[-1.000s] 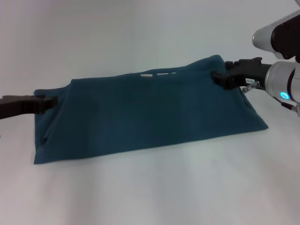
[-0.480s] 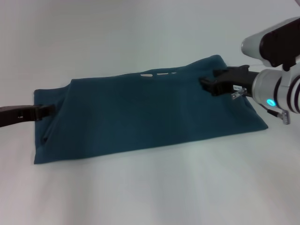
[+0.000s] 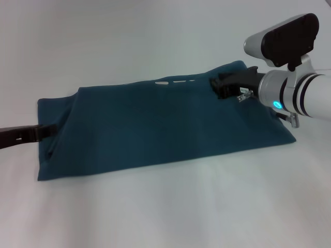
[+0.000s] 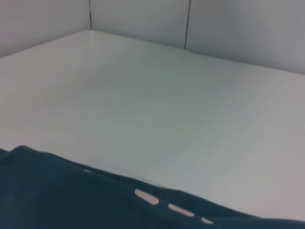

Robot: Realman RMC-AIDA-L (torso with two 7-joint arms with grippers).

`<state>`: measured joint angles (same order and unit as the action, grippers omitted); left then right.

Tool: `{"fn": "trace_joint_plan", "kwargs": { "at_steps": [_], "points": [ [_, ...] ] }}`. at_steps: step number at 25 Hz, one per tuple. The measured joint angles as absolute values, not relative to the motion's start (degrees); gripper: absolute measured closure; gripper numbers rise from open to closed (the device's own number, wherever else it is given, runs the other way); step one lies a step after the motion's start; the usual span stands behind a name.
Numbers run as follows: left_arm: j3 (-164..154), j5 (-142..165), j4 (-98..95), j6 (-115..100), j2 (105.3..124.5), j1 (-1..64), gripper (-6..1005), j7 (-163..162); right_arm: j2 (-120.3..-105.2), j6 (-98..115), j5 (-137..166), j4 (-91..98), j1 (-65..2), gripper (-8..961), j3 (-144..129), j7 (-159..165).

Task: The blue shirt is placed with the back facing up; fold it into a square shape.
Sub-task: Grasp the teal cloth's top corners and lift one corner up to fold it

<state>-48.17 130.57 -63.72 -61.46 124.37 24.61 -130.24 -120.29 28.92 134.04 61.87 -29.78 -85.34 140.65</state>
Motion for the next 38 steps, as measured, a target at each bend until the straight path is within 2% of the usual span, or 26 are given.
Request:
{"fn": "trace_joint_plan", "kwargs": {
  "at_steps": [3,8,14,21,32,38],
  "points": [
    [-48.1,130.4,-63.8,-62.0,124.37,24.3,646,-130.8,-120.25,28.1,134.0,61.6,-30.2,636,-85.3,140.6],
    [-48.1,130.4,-64.3,-63.8,124.37,24.3,546,-133.0,-120.17,27.4,133.9,60.9,-30.4,721,-85.1,140.6],
    [-48.6,130.3,-65.3,-66.1,124.37,24.4,387,-133.2,-120.11,27.3,132.1,61.2,-29.1,713,-84.8,140.6],
    [-48.7,130.6,-65.0,-65.6,124.36,24.2,397,-130.4,-120.05,27.8,126.9,64.0,-23.5,691,-82.6,140.8],
    [-48.6,130.7,-64.9,-65.5,124.19,23.6,398,-123.2,-120.08,30.7,127.1,65.8,-16.0,479,-79.7,141.2],
    [-49.1,130.7,-64.4,-65.3,124.23,23.9,398,-121.6,-120.19,30.0,130.8,64.2,-15.7,427,-77.5,142.8]
  ]
}}
